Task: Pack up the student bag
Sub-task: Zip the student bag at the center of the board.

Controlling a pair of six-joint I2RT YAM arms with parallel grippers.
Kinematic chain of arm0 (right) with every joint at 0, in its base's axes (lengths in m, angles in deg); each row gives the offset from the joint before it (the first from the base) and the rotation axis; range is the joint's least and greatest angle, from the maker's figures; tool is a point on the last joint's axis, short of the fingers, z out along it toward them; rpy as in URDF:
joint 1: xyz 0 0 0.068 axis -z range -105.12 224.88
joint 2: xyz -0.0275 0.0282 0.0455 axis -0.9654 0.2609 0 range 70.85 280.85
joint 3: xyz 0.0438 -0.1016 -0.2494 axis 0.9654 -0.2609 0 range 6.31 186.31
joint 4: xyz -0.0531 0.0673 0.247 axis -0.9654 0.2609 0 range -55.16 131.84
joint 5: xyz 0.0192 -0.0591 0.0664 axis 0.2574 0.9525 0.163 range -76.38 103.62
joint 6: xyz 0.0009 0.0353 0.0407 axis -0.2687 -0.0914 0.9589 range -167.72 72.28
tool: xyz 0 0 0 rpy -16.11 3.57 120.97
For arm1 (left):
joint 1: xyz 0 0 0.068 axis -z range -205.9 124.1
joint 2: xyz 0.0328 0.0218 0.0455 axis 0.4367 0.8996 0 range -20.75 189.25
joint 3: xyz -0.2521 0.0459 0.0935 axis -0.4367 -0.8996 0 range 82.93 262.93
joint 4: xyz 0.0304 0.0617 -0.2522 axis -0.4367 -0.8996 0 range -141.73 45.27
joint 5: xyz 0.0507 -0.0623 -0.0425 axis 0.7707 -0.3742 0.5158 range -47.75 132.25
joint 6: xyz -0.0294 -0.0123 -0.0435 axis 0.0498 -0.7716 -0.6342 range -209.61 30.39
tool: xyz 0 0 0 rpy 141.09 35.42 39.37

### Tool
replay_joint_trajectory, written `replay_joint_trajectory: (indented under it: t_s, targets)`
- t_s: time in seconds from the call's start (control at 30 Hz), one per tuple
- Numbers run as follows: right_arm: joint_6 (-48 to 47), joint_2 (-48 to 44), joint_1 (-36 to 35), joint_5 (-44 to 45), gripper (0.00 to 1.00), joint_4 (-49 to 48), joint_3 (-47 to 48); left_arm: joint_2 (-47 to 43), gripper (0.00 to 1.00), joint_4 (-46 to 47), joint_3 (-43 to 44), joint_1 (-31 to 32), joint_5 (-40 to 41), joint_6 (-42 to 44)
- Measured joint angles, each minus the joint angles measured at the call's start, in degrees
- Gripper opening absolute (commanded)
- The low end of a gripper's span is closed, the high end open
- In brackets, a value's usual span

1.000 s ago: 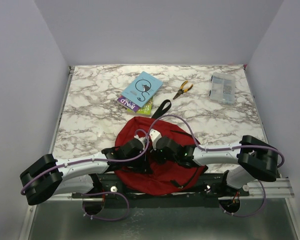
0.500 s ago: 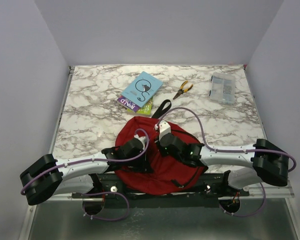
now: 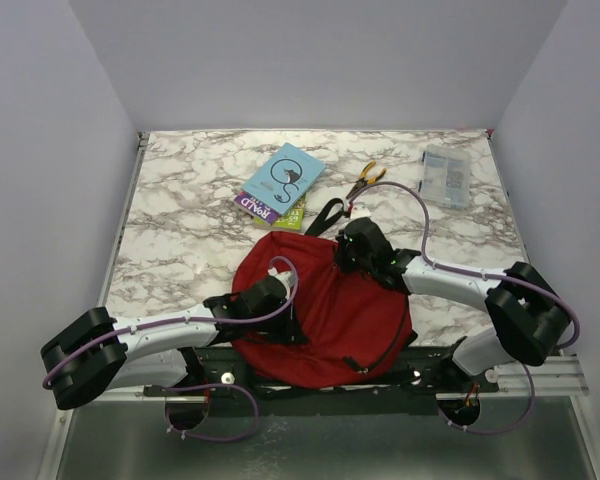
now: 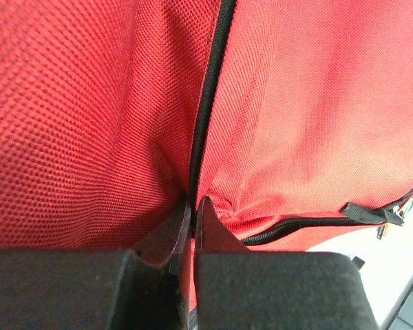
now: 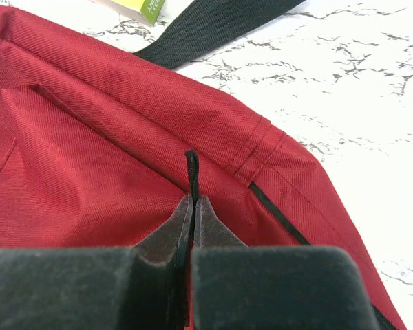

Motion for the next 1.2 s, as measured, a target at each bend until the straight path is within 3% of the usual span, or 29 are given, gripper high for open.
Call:
replay_joint_trajectory:
  t_s: [0.07, 0.27, 0.47, 0.63, 0.8, 0.83, 1.03, 1.2]
  targets:
    - [0.11, 1.46, 1.20, -1.62, 0.04, 0.76, 1.11, 0.00, 0.00, 0.11, 0.02, 0.00, 0.20, -0.04]
    - [-0.42, 1.79, 3.08, -2.36, 0.37, 2.64, 2.16, 0.15, 0.00, -1.09, 0.39, 0.07, 0.00, 0.39]
    - [0.48, -1.40, 3.98, -2.43, 0.55, 7.04, 2.82, 1.68, 0.00, -3.13, 2.40, 0.13, -0.13, 1.40]
    - [2.75, -7.89, 4.00, -0.94, 0.73, 12.20, 2.27, 1.68, 0.09, -5.42, 3.76, 0.22, 0.02, 2.14]
    - [8.13, -11.23, 5.97, 2.03, 0.81, 19.41, 1.25, 1.68, 0.32, -9.11, 6.45, 0.22, 0.76, 3.87]
    - [9.18, -11.85, 6.60, 2.29, 0.86, 20.83, 0.59, 1.68, 0.38, -9.38, 6.67, 0.22, 0.85, 4.07]
    - [16.44, -19.85, 10.49, 2.54, 0.89, 29.77, -4.68, -1.03, 0.63, -11.28, 7.45, 0.22, 2.14, 4.68]
    - [21.94, -24.55, 11.21, 1.44, 0.89, 35.19, -6.08, -2.29, 0.69, -13.84, 11.58, 0.22, 2.95, 5.70]
